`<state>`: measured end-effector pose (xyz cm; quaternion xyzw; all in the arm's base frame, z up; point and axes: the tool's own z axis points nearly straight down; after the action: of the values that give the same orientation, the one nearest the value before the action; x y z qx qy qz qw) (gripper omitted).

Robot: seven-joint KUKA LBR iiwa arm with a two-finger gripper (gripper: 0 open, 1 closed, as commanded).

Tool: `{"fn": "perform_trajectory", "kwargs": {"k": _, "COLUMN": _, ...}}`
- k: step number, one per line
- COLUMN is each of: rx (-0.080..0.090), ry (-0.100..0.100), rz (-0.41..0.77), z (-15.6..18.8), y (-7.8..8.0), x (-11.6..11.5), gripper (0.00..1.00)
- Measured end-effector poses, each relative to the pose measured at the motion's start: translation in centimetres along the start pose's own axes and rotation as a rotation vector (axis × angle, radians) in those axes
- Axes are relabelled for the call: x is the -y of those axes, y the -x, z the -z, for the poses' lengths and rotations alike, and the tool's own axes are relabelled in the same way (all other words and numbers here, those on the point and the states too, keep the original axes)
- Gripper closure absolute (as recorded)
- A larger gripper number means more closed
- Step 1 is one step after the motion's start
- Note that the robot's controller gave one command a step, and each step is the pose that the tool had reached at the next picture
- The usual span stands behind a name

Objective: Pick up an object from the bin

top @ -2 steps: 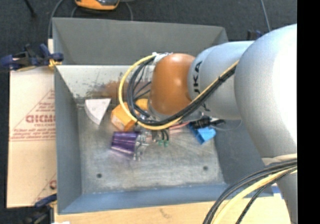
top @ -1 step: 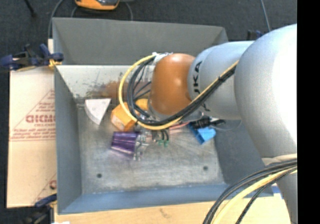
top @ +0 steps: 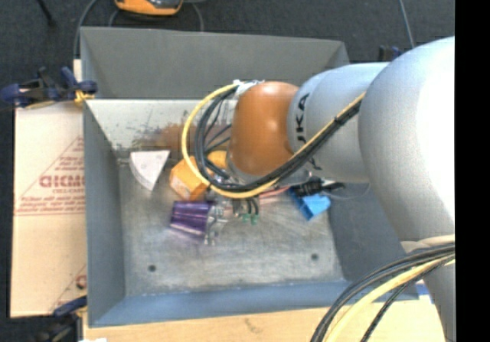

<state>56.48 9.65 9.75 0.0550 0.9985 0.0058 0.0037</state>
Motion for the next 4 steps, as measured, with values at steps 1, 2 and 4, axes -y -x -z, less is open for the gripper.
{"fn": "perform_trajectory", "kwargs": {"k": 1, "rx": 0.0, "ry": 0.0, "rz": -0.001, "z": 0.0, "y": 0.0, "x": 0.0, "gripper": 1.0}}
{"fn": "perform_trajectory", "kwargs": {"k": 2, "rx": 0.0, "ry": 0.0, "rz": -0.001, "z": 0.0, "y": 0.0, "x": 0.0, "gripper": 1.0}}
{"fn": "perform_trajectory", "kwargs": {"k": 4, "rx": 0.0, "ry": 0.0, "rz": -0.002, "z": 0.0, "y": 0.0, "x": 0.0, "gripper": 1.0}}
